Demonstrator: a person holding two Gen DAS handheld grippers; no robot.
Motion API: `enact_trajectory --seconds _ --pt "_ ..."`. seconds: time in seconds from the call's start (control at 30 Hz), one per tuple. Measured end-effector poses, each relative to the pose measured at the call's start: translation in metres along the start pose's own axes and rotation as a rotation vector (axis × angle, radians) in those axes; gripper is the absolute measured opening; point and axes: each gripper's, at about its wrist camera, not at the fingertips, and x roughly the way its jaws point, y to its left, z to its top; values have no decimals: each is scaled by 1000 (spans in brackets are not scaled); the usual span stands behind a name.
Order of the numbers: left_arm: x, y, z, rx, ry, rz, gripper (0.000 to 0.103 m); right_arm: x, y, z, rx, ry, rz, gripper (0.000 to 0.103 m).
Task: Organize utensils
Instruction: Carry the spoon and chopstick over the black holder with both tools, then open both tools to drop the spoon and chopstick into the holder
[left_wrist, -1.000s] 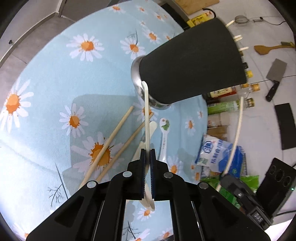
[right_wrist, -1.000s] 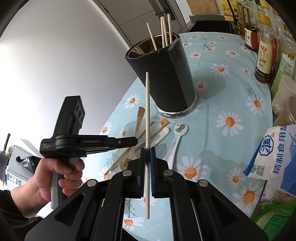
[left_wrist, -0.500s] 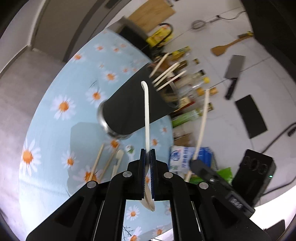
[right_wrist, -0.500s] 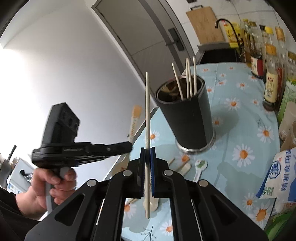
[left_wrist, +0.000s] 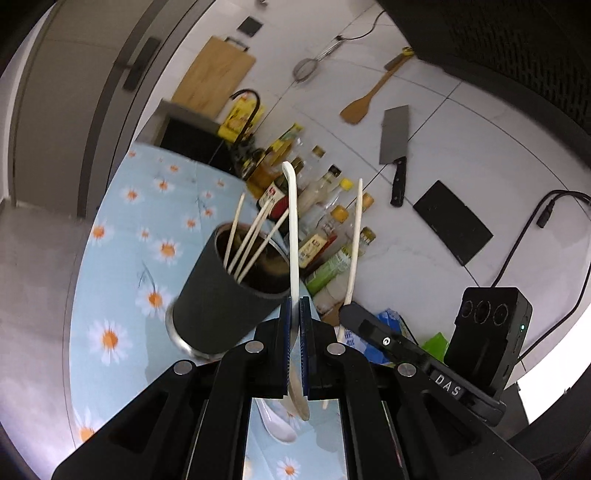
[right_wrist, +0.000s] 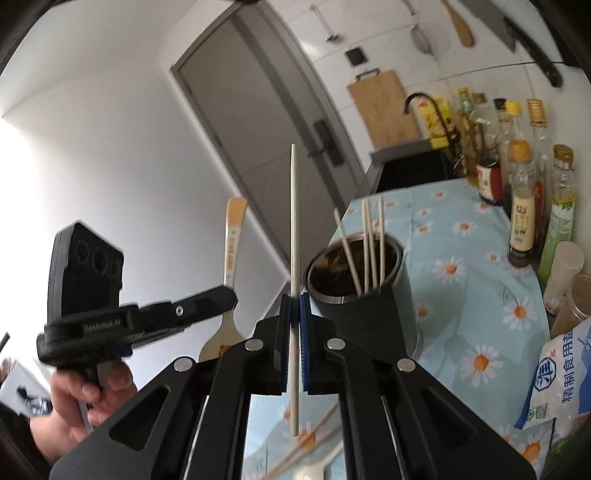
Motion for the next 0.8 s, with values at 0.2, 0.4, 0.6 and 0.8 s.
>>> enact_trajectory --seconds 0.2,0.4,0.6,0.8 --pt "1 -4 21 69 -62 -11 3 -5 1 22 -14 -177 -22 6" --pt "5 -17 43 165 -131 -21 3 5 -13 42 18 -247 -69 6" --pt "17 -28 60 248 -160 -33 3 17 -27 60 30 -263 -75 6" --pt "30 -28 67 309 -204 2 3 22 -34 71 11 -311 -93 6"
